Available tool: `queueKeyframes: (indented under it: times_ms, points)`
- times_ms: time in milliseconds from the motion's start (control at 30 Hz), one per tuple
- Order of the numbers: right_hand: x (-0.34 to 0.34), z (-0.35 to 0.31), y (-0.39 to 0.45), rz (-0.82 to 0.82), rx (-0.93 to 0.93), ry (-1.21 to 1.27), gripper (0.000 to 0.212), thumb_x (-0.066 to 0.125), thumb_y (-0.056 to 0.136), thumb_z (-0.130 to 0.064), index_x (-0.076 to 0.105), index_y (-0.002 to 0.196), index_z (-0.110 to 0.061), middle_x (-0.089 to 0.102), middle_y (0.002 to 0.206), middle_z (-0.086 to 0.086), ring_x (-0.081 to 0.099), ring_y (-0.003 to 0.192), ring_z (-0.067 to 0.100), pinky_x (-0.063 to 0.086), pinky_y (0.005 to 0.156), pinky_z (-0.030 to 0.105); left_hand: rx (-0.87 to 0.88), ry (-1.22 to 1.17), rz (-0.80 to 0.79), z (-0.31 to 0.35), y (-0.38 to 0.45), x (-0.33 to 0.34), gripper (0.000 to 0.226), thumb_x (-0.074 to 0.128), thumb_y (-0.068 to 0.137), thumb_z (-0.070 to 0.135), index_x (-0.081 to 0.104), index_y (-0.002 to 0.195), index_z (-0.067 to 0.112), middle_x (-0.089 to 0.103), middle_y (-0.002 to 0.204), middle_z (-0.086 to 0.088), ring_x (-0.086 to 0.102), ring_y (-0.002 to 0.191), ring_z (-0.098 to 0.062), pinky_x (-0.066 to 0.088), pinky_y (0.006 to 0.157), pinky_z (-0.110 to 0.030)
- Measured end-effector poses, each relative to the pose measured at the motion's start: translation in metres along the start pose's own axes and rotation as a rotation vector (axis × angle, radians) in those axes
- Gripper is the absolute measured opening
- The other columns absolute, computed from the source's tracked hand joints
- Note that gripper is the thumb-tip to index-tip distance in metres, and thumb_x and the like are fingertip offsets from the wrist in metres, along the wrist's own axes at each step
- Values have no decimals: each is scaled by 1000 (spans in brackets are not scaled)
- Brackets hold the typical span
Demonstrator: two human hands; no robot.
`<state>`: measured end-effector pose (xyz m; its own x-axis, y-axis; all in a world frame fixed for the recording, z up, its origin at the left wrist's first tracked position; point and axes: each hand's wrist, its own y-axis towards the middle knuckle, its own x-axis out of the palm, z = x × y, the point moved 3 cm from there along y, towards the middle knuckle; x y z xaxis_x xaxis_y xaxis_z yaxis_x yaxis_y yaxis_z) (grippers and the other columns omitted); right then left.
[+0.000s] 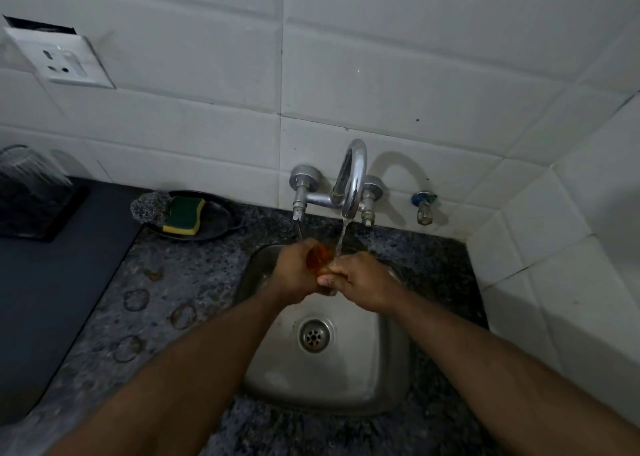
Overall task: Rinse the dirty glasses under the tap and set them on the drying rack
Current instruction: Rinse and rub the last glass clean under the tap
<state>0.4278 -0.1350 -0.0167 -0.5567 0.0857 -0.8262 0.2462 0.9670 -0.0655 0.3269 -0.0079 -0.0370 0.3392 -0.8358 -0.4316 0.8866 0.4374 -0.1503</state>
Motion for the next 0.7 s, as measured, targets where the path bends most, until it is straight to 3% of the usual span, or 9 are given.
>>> queueKeyframes:
  times_ms: [100,133,200,300,367,433,500,600,700]
  points:
    - [3,-3,-5,-167,-51,-150,25,66,99,-43,75,88,-22,71,86,-13,60,82,3,38,76,22,-94,17,-284,-11,-1,1,60,96,59,1,67,109,17,73,99,-2,74,89,-20,64,67,-30]
    - [4,-4,-4,-157,-50,-155,27,65,99,-42,75,87,-20,71,86,-11,59,82,6,37,75,24,-105,19,-303,-13,0,1,61,96,60,0,67,111,17,74,100,-4,75,89,-23,65,68,-37]
    - [5,-4,-2,-64,-9,-92,30,65,100,-38,72,80,-18,63,77,-12,54,75,4,35,72,25,-65,-28,-192,-11,1,1,71,98,57,2,66,119,15,73,107,-3,74,97,-22,65,74,-37]
    - [4,0,-3,40,32,38,27,66,100,-38,71,77,-25,56,70,-22,56,70,-4,37,70,14,-33,-33,4,-9,-2,0,80,102,49,11,65,119,17,70,111,3,68,99,-13,59,68,-18]
    - [4,-2,-4,-4,0,3,25,66,99,-41,71,80,-26,62,74,-20,57,75,-5,42,75,16,-29,6,-29,-10,-4,-1,77,101,51,10,65,118,19,70,109,6,68,101,-11,59,71,-18]
    - [7,2,-5,-105,-23,-107,22,65,97,-45,75,91,-27,71,89,-15,59,88,3,49,86,31,-51,40,-165,-17,-4,-2,73,97,56,3,67,120,22,71,109,6,69,105,-12,62,82,-28]
    - [9,2,-4,-156,-20,-168,23,63,98,-45,74,92,-26,69,92,-13,58,92,9,48,87,36,-96,27,-258,-19,-4,-4,64,90,64,-3,68,118,23,72,107,4,70,103,-12,63,84,-33]
    - [9,-4,-4,-15,4,-60,23,66,100,-35,71,82,-21,56,79,-16,53,78,3,41,76,25,-91,-49,-220,-16,-4,-1,63,89,68,-1,63,120,23,70,110,3,69,103,-13,63,85,-35]
    - [10,-6,-7,55,37,-10,26,66,100,-36,71,80,-20,55,75,-19,52,74,-3,42,74,21,-74,-58,-126,-13,-7,3,67,96,61,4,64,118,20,71,108,4,70,105,-13,60,80,-24]
